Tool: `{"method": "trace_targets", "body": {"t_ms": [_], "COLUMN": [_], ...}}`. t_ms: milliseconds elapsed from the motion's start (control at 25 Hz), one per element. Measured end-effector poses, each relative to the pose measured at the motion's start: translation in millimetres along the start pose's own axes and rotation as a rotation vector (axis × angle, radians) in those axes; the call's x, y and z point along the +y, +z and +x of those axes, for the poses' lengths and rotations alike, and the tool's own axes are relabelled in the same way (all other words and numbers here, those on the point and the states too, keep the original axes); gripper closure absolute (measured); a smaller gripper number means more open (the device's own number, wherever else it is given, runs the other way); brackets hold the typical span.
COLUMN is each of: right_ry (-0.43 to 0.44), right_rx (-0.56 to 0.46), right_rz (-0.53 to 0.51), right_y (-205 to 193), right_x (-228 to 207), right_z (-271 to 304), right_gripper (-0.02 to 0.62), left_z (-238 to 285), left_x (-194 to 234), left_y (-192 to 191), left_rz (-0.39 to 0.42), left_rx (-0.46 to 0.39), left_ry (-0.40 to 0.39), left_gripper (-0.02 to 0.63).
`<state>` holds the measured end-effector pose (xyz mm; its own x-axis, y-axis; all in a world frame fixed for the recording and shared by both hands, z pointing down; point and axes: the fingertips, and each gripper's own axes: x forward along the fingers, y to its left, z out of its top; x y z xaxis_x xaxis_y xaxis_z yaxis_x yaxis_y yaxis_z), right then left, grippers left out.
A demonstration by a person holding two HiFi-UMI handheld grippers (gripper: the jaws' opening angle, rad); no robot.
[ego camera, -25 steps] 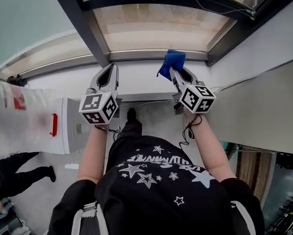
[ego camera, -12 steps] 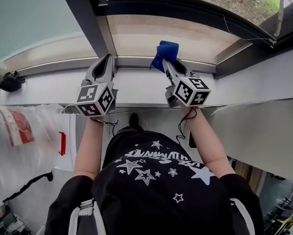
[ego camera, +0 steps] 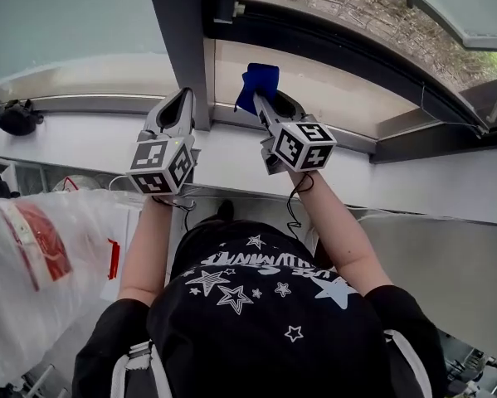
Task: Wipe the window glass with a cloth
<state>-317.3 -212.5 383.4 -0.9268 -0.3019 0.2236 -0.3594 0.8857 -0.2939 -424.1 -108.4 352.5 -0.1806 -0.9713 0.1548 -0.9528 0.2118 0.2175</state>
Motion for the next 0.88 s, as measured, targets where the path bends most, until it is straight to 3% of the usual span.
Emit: {"method": "trace_targets", "body": {"t_ms": [240,480,880], "right_ry": [0.037,0.066,0.013], "right_rx": [0.085,0.086,0.076], "right_rz": [-0.07,-0.204,-0.201], "right_y": [-16.4,-15.5,-11.8], "right_x": [-2.9,-0.6,-36.7], "right_z": [61.2,102.3,110.3], "right_gripper": [0.522,0.522,0.522], "left_z": [11.9,17.0,32.8], "left_x": [24.7,32.5,6.5], "left_y": [0.9,-7.6,-13.5], "left_rz": [-0.015,-0.029,0.002], "left_rx": [-0.003,0.028,0.06], "left_ry": [0.032,0.038,0.02], "left_gripper": [0.598,0.598,0.598]}}
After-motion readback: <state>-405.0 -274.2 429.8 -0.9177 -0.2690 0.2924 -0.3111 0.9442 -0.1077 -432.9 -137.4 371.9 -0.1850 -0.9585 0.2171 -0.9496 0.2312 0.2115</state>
